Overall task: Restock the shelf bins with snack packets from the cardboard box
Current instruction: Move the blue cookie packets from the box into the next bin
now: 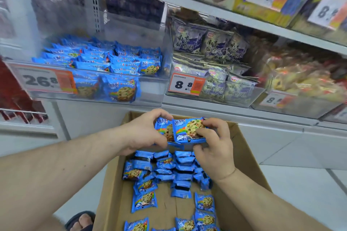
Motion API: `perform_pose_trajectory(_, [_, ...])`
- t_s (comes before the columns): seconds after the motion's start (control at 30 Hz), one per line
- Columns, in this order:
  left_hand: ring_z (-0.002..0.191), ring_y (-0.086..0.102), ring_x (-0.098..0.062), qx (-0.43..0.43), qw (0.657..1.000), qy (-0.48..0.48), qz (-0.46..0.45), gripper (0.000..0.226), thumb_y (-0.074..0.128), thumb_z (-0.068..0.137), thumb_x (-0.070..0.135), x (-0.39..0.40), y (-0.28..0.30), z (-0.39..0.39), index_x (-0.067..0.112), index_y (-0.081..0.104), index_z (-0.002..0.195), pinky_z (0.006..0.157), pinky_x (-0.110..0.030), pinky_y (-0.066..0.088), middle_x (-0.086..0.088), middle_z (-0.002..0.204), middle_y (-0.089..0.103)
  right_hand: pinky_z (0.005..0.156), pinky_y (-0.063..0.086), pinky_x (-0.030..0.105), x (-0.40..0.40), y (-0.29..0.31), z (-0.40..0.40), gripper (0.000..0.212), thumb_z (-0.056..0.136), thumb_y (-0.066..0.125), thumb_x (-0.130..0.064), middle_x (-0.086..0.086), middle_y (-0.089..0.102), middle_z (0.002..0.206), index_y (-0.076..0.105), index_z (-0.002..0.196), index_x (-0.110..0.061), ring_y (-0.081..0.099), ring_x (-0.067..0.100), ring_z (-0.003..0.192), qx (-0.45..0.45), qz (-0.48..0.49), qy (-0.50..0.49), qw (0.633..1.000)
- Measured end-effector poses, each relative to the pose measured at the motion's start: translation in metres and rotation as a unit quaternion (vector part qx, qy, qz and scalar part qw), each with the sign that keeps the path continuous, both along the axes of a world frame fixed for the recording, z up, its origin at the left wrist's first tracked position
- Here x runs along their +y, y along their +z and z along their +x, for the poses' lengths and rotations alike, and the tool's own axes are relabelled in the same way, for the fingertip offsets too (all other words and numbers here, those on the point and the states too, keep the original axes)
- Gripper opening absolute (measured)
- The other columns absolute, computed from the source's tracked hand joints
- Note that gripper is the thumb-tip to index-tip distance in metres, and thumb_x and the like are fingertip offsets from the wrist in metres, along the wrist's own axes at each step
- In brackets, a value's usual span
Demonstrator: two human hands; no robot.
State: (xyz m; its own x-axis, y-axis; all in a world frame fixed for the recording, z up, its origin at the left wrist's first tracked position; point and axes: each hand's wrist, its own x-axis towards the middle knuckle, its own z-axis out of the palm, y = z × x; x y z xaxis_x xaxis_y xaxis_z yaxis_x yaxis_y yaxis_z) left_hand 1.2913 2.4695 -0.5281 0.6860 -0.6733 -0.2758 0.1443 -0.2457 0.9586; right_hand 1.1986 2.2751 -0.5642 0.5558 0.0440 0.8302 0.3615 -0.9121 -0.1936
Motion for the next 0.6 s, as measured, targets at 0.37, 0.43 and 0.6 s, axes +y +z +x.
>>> perform_pose_trajectory(0.37, [0.076, 0.064, -0.014, -0.027, 0.994, -0.032, -0.106, 0.070, 0.083, 0.059, -0.002, 0.012, 0.033, -0.010, 0.023, 0.054, 0.117, 0.074, -0.030, 0.054, -0.006, 0.100, 0.069, 0.070, 0.052, 0.030, 0.033, 0.035, -0.002, 0.034, 0.068, 0.056, -0.018, 0.004, 0.041, 0.119, 0.049, 0.101, -0.017, 0.054, 0.014, 0.092, 0.094, 0.011, 0.041, 0.995])
perform_pose_trajectory(0.43, [0.070, 0.063, -0.010, -0.097, 0.992, -0.007, -0.075, 0.067, 0.082, 0.062, -0.004, 0.013, 0.039, -0.009, 0.026, 0.055, 0.114, 0.073, -0.030, 0.056, -0.001, 0.097, 0.068, 0.065, 0.052, 0.032, 0.037, 0.043, -0.001, 0.032, 0.070, 0.061, -0.023, 0.006, 0.046, 0.118, 0.053, 0.100, -0.016, 0.056, 0.013, 0.088, 0.103, 0.002, 0.041, 0.994])
perform_pose_trajectory(0.6, [0.069, 0.064, -0.005, -0.244, 0.969, 0.018, -0.045, 0.061, 0.075, 0.069, -0.007, 0.025, 0.049, 0.002, 0.032, 0.052, 0.110, 0.075, -0.035, 0.059, 0.006, 0.100, 0.064, 0.050, 0.050, 0.034, 0.037, 0.079, 0.017, 0.032, 0.073, 0.070, -0.038, 0.003, 0.054, 0.103, 0.059, 0.090, -0.013, 0.060, 0.022, 0.073, 0.097, -0.124, -0.004, 0.988])
